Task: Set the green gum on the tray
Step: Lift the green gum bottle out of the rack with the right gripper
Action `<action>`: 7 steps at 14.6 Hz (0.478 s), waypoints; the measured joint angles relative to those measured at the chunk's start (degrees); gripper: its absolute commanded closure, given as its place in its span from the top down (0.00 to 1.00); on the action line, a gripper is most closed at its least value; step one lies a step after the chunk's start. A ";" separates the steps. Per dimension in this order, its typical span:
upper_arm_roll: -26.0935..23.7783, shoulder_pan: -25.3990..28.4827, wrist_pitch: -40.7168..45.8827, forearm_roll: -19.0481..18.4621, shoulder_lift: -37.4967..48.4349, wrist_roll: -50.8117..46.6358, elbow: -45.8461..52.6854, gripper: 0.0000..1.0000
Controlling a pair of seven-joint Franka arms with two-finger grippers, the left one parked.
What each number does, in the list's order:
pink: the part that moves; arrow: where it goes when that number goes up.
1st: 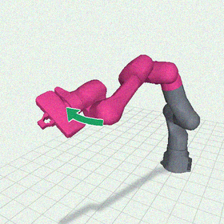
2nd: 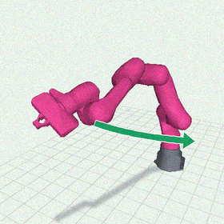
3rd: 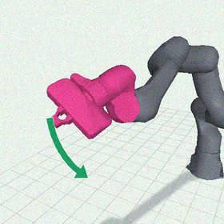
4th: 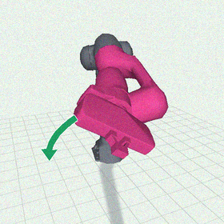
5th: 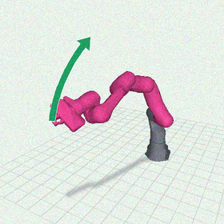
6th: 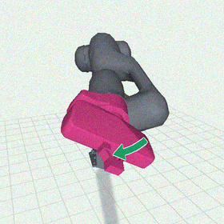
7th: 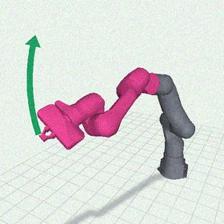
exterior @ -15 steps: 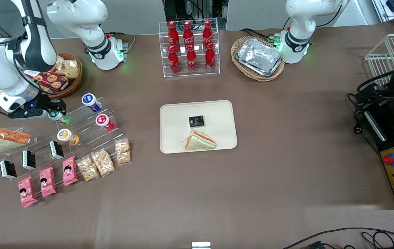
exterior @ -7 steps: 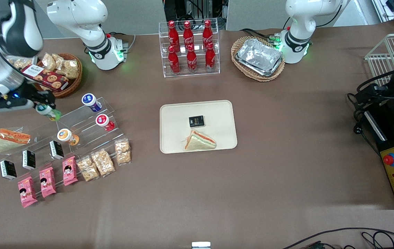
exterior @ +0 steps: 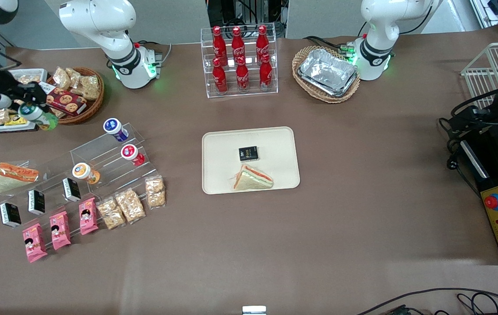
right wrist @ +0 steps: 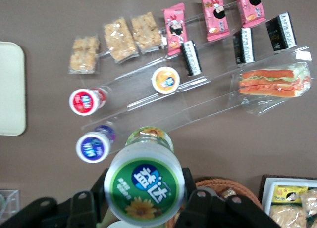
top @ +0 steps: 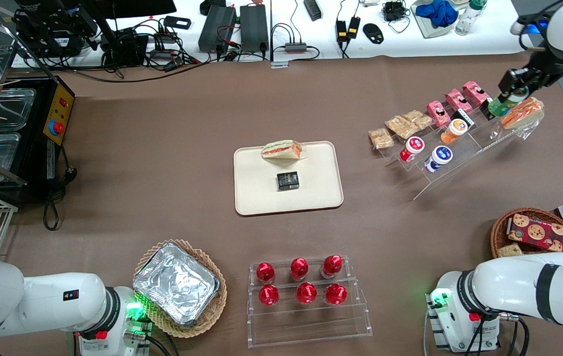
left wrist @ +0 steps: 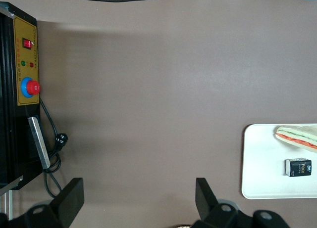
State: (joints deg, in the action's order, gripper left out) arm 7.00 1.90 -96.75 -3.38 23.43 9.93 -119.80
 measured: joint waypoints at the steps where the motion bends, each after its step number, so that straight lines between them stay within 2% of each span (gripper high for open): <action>1: -1.90 0.10 1.13 0.81 -0.14 -2.29 1.06 0.45; 7: -17.58 0.65 5.11 6.65 -2.67 -22.99 6.64 0.45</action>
State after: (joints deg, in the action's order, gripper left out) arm -10.58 2.55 -91.64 3.28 20.76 -13.06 -113.16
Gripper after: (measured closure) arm 0.410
